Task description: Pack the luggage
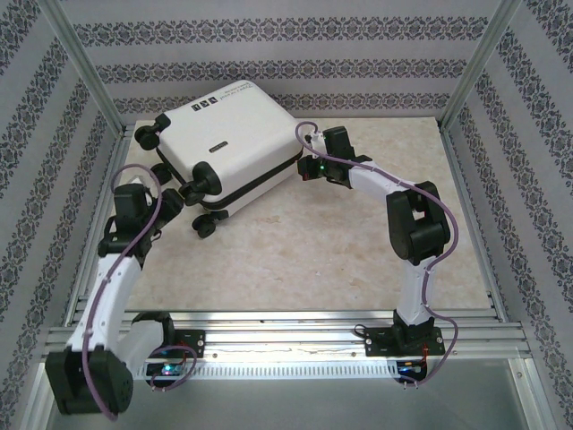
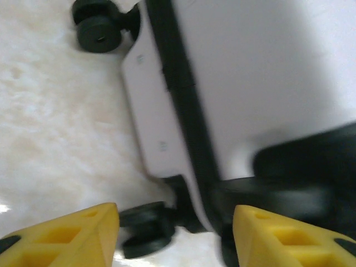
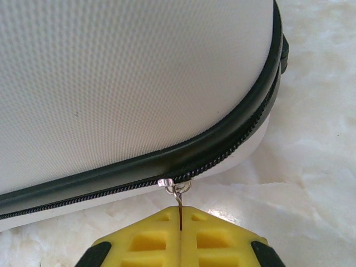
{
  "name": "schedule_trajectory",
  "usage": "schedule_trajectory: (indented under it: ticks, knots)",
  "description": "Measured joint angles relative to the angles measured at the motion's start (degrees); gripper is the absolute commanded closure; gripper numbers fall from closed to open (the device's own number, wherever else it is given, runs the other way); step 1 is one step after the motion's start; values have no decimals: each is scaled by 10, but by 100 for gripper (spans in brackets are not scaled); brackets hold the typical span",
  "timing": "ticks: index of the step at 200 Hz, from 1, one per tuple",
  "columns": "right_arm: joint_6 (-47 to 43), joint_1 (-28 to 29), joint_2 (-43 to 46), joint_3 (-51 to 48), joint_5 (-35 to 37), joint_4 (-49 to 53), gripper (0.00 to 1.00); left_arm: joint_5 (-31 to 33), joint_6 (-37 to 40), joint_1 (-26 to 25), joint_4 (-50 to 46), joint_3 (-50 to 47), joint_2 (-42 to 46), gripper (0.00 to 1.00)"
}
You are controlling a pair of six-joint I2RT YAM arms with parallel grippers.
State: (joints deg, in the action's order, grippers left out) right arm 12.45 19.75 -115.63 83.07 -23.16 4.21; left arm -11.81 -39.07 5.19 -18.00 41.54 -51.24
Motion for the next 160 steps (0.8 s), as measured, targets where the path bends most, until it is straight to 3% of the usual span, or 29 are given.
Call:
schedule_trajectory:
  ticks: [30,56,113,160]
  knots:
    - [0,0,0,-2,0,-2,100,-24,-97,-23,10,-37,110,31]
    - [0,0,4,-9,0,-9,100,-45,-195,-41,57,-94,152,28]
    - [0,0,12,-22,0,-15,100,-54,-312,-128,179,-103,61,25]
    - [0,0,15,-29,0,-20,100,-24,-334,-134,234,-90,-2,25]
